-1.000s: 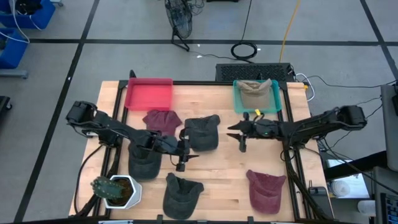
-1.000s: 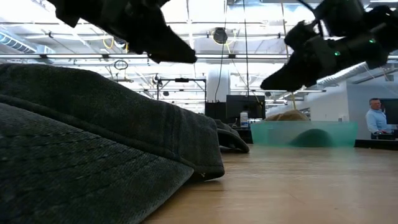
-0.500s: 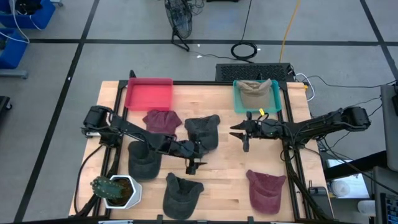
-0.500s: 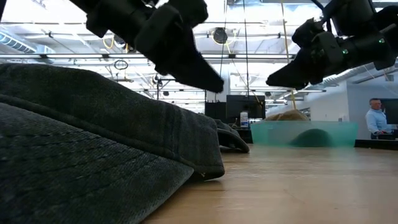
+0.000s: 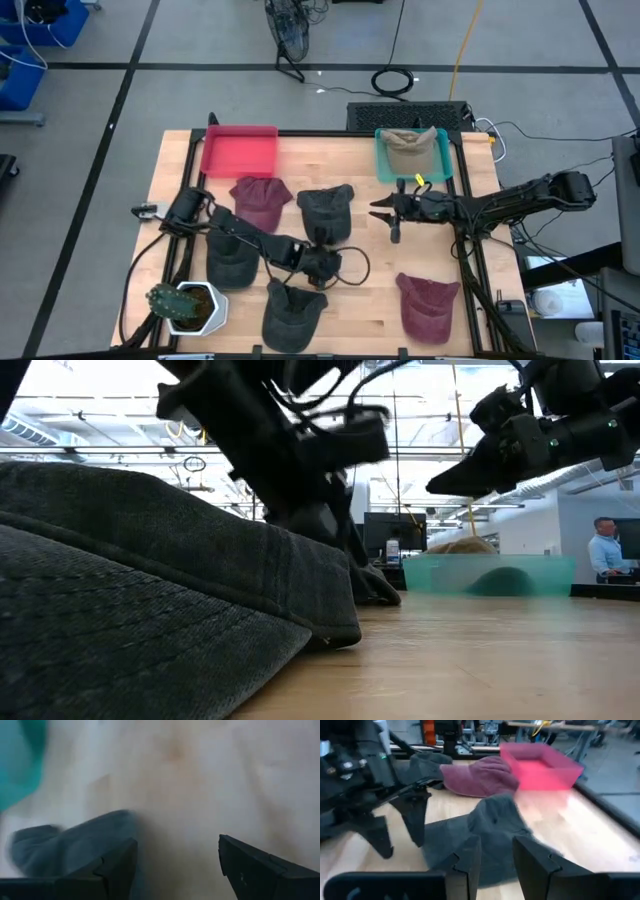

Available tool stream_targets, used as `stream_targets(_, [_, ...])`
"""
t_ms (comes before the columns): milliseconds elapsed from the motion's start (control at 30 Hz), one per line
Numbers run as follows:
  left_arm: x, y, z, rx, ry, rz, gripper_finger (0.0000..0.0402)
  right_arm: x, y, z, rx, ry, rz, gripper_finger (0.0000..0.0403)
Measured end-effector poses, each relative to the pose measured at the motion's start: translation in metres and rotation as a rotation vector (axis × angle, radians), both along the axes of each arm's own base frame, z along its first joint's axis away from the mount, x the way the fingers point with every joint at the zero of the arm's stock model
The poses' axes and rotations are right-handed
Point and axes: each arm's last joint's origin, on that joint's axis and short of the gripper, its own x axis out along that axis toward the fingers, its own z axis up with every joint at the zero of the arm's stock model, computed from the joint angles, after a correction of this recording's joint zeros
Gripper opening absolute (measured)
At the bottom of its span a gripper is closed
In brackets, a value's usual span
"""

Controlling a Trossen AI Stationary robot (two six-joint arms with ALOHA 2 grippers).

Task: Pick & Place hat
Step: Put the top right black cap into the red bin

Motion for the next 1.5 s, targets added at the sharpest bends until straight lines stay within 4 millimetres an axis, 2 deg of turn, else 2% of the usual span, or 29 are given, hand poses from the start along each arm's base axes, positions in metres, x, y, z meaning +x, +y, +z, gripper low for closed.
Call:
stream_targets(233, [-0.003,0.009,0.001,0.148,-0.040,0.168,0.0272,0.001,-0.002,0.010,-0.113,-0.084,-0.048,0.0100])
stream_targets(400, [-0.007,0.014,-0.006,0.099,-0.011,0.183,0.0257,0.001,-0.004,0.011,-0.150,-0.087,-0.069,0.0100])
stream_targets(700, [-0.012,0.018,-0.011,0.108,0.020,0.186,0.0253,0.001,-0.005,0.011,-0.115,-0.086,-0.079,0.0100])
stream_targets(967, [-0.012,0.036,-0.011,0.217,0.022,0.284,0.0244,0.000,-0.005,0.005,-0.061,-0.044,-0.086,0.0100])
stream_targets(1233, [-0.012,0.040,-0.011,0.279,0.025,0.301,0.0182,0.000,-0.005,0.005,-0.052,-0.041,-0.084,0.0100])
stream_targets(1500, [-0.012,0.041,-0.010,0.333,0.023,0.315,0.0082,0.000,-0.005,0.004,-0.052,-0.034,-0.084,0.0100])
